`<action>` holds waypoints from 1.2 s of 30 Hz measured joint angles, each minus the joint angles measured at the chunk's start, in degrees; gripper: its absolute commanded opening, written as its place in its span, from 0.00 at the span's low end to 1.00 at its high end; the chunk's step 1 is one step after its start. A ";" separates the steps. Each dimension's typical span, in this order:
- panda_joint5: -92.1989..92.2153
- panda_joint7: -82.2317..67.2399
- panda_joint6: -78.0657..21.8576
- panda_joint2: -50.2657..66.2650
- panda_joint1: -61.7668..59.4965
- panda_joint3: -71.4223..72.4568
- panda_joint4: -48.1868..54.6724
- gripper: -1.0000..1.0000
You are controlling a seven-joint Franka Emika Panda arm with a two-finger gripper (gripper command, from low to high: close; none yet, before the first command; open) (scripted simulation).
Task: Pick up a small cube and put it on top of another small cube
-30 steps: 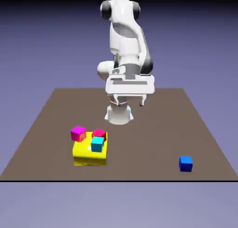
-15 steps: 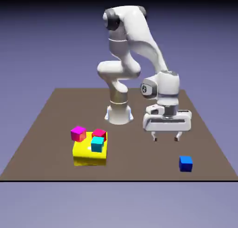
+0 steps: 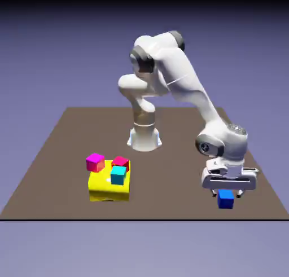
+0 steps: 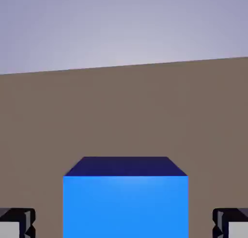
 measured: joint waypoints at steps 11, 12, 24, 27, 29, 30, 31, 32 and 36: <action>13.24 -19.15 -8.21 -20.49 -6.25 -3.19 -10.05 0.00; 14.30 -21.65 -8.63 -22.52 -6.35 -5.02 -11.30 0.00; 27.08 -51.59 -13.65 -46.88 -7.53 -27.04 -26.22 0.00; 30.26 -59.08 -14.90 -52.97 -7.85 -32.53 -29.95 0.00; 32.39 -64.06 -15.74 -57.03 -8.05 -36.20 -32.44 0.00; 33.44 -66.54 -16.16 -59.05 -8.15 -38.02 -33.67 0.00; 33.62 -66.97 -16.23 -59.40 -8.17 -38.33 -33.89 0.00; 33.63 -66.97 -16.23 -59.40 -8.17 -38.33 -33.89 0.00; 34.57 -67.79 -6.28 -51.87 -7.92 -38.79 -36.36 0.00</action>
